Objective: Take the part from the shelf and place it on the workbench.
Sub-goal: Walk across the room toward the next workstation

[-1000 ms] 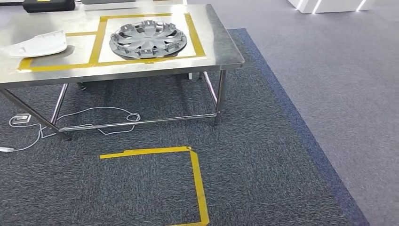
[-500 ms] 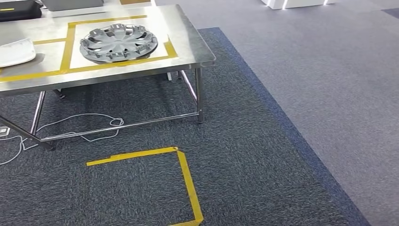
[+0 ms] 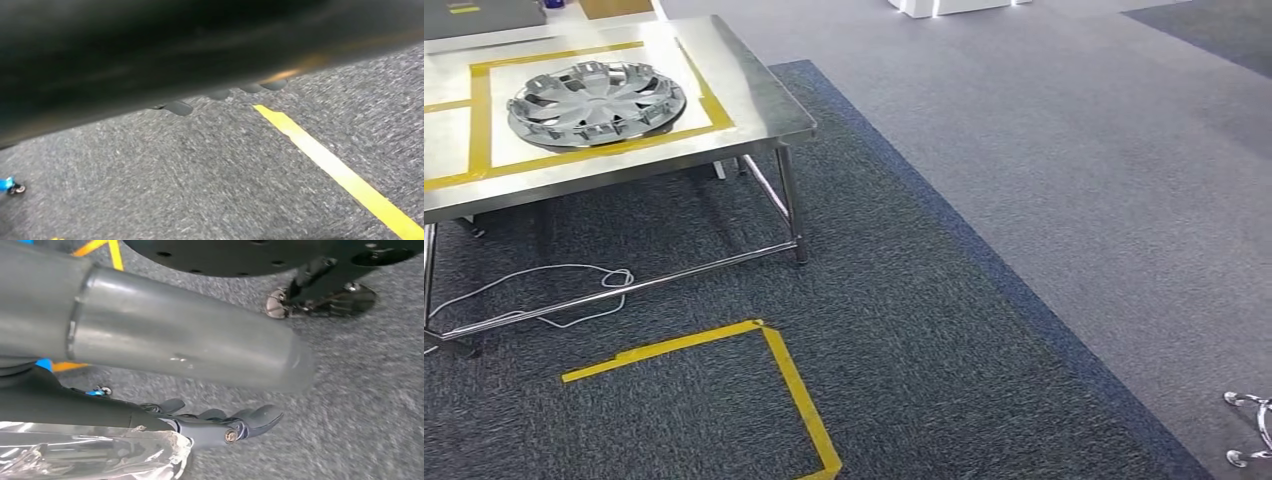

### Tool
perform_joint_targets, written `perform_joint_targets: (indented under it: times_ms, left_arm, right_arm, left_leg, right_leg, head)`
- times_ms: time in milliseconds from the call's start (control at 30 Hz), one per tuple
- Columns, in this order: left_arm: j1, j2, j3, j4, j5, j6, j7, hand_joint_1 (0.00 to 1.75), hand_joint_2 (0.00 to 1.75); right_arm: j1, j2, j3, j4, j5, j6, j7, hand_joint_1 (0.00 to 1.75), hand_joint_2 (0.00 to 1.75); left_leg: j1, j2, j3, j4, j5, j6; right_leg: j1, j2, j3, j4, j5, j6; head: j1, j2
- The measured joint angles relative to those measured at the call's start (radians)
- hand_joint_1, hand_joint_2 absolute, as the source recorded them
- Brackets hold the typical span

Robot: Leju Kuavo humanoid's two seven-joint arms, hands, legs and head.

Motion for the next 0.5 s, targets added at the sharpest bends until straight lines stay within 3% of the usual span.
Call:
perform_joint_targets:
  times_ms: [67, 133, 167, 200, 233, 300, 367, 433, 467, 500]
  left_arm:
    - [0.001, 0.000, 0.000, 0.000, 0.000, 0.000, 0.000, 0.00, 0.00]
    - [0.004, 0.000, 0.000, 0.002, 0.001, 0.000, 0.000, 0.00, 0.00]
    - [0.005, 0.000, 0.000, 0.002, 0.001, 0.000, 0.000, 0.00, 0.00]
    - [0.004, 0.000, 0.000, 0.002, 0.003, 0.000, 0.000, 0.00, 0.00]
    - [0.004, 0.000, 0.000, 0.003, 0.005, 0.000, 0.000, 0.00, 0.00]
    - [0.003, -0.002, 0.000, 0.003, 0.010, 0.000, 0.000, 0.00, 0.00]
    - [0.003, -0.003, 0.000, 0.003, 0.015, 0.000, -0.001, 0.00, 0.00]
    - [0.001, -0.005, 0.000, 0.003, 0.023, 0.000, -0.003, 0.00, 0.00]
    - [0.000, -0.006, 0.000, 0.003, 0.029, 0.001, -0.005, 0.00, 0.00]
    - [0.000, -0.007, 0.000, 0.003, 0.035, 0.002, -0.006, 0.00, 0.00]
  right_arm:
    - [-0.003, 0.000, 0.000, 0.002, 0.000, 0.000, 0.000, 0.00, 0.00]
    - [-0.006, 0.000, 0.000, 0.002, 0.000, 0.000, 0.000, 0.00, 0.00]
    - [-0.006, 0.000, 0.000, 0.003, 0.000, 0.000, 0.000, 0.00, 0.00]
    - [-0.004, 0.000, -0.001, 0.005, 0.000, 0.000, 0.000, 0.00, 0.00]
    - [-0.004, 0.000, -0.001, 0.008, 0.000, 0.000, 0.000, 0.00, 0.00]
    - [-0.008, 0.000, -0.003, 0.012, 0.002, -0.001, -0.003, 0.00, 0.00]
    - [-0.017, 0.000, -0.006, 0.017, 0.007, -0.005, -0.010, 0.00, 0.00]
    - [-0.023, -0.001, -0.012, 0.029, 0.016, -0.012, -0.019, 0.00, 0.00]
    - [-0.023, -0.001, -0.015, 0.038, 0.024, -0.017, -0.024, 0.00, 0.00]
    - [-0.025, -0.002, -0.019, 0.046, 0.032, -0.021, -0.029, 0.00, 0.00]
  left_leg:
    - [-0.002, 0.027, -0.002, -0.003, 0.003, 0.009]
    - [-0.005, 0.055, -0.006, -0.003, 0.003, 0.011]
    - [-0.007, 0.070, -0.007, -0.003, 0.002, 0.012]
    - [-0.008, 0.081, -0.007, -0.003, 0.002, 0.012]
    - [-0.009, 0.093, -0.007, -0.003, 0.002, 0.011]
    - [-0.013, 0.113, -0.004, -0.001, -0.001, 0.008]
    - [-0.016, 0.131, 0.000, 0.000, -0.004, -0.002]
    - [-0.014, 0.148, 0.006, -0.002, -0.005, -0.014]
    - [-0.012, 0.147, 0.008, 0.000, -0.008, -0.020]
    - [-0.010, 0.132, 0.005, 0.013, -0.020, -0.026]
  right_leg:
    - [-0.001, -0.049, -0.050, 0.100, -0.060, 0.005]
    - [-0.002, -0.067, -0.110, 0.226, -0.118, 0.010]
    - [-0.002, -0.070, -0.124, 0.256, -0.124, 0.012]
    - [-0.002, -0.072, -0.118, 0.250, -0.112, 0.012]
    - [-0.001, -0.079, -0.091, 0.203, -0.085, 0.009]
    - [0.003, -0.120, -0.009, 0.061, -0.030, 0.000]
    - [0.009, -0.148, 0.035, -0.023, -0.007, -0.011]
    - [0.014, -0.134, 0.034, -0.032, -0.004, -0.019]
    - [0.013, -0.125, 0.037, -0.036, 0.001, -0.024]
    - [0.011, -0.115, 0.040, -0.041, 0.006, -0.028]
  head:
    - [0.005, 0.000]
    - [0.007, 0.000]
    - [0.007, 0.000]
    - [0.007, 0.000]
    - [0.007, 0.000]
    - [0.007, 0.000]
    - [0.004, 0.000]
    - [0.002, 0.000]
    - [0.002, 0.000]
    - [0.001, 0.000]
